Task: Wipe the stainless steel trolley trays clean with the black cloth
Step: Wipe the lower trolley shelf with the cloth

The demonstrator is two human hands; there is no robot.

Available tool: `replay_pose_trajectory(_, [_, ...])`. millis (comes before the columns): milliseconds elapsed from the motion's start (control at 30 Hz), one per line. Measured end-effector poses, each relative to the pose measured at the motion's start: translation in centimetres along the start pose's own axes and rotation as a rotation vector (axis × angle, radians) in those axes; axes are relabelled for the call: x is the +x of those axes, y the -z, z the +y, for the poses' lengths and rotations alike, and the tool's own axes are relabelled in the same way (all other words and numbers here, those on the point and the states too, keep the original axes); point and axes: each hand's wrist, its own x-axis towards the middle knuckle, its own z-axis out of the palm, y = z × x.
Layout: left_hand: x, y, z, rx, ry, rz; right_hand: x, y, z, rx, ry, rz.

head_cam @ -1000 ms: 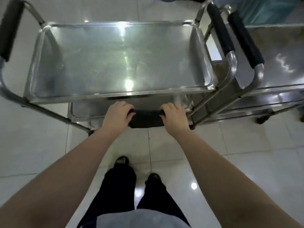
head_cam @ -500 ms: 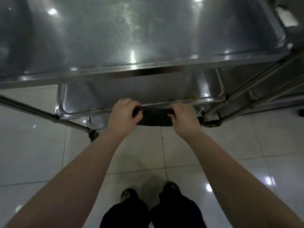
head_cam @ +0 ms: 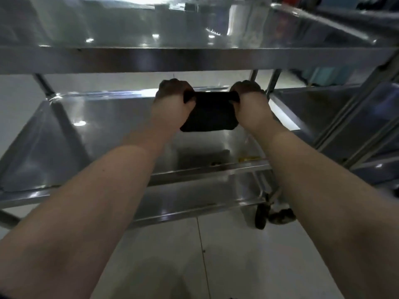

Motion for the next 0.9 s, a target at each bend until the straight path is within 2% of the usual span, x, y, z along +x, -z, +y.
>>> replay_pose_trajectory(133, [-4.6, -3.3, 0.8, -0.083, 0.015, -0.178, -3.9, -2.8, 0.6, 0.042, -0.129, -0.059])
replay_pose_trajectory(233, [-9.7, -4.9, 0.4, 0.020, -0.125, -0.338, -9.2, -4.4, 1.7, 0.077, -0.119, -0.281])
replay_pose_trajectory(300, [-11.1, -5.2, -0.4, -0.023, -0.227, -0.422, -11.0, -4.9, 2.7, 0.086, -0.115, -0.349])
replay_pose_trajectory(367, [-10.4, -5.5, -1.3, -0.152, -0.204, -0.308, -10.5, -5.1, 2.6, 0.185, -0.163, -0.267])
replay_pose_trajectory(433, [-8.4, -5.8, -3.1, -0.274, 0.029, -0.124, -8.4, -5.7, 0.9, 0.267, -0.167, -0.151])
replay_pose_trajectory(467, [-7.2, -6.0, -4.4, -0.289, 0.153, -0.094, -7.3, -6.4, -0.5, 0.266, -0.144, -0.178])
replay_pose_trajectory(533, [-5.5, -6.5, -7.2, -0.068, 0.259, -0.217, -5.8, -8.2, -3.7, 0.188, -0.098, -0.407])
replay_pose_trajectory(600, [-5.3, -7.4, -8.5, 0.223, 0.222, -0.417, -5.9, -10.3, -6.0, 0.105, -0.135, -0.654])
replay_pose_trajectory(633, [-5.6, -7.9, -8.5, 0.276, 0.214, -0.487, -6.3, -11.2, -6.4, 0.077, -0.155, -0.709])
replay_pose_trajectory(767, [-6.6, -9.8, -8.0, 0.309, 0.202, -0.572, -7.3, -12.2, -3.5, 0.021, -0.169, -0.673])
replay_pose_trajectory(900, [-6.4, -10.3, -8.7, 0.359, 0.173, -0.604, -7.5, -10.8, 5.3, -0.039, -0.331, -0.666])
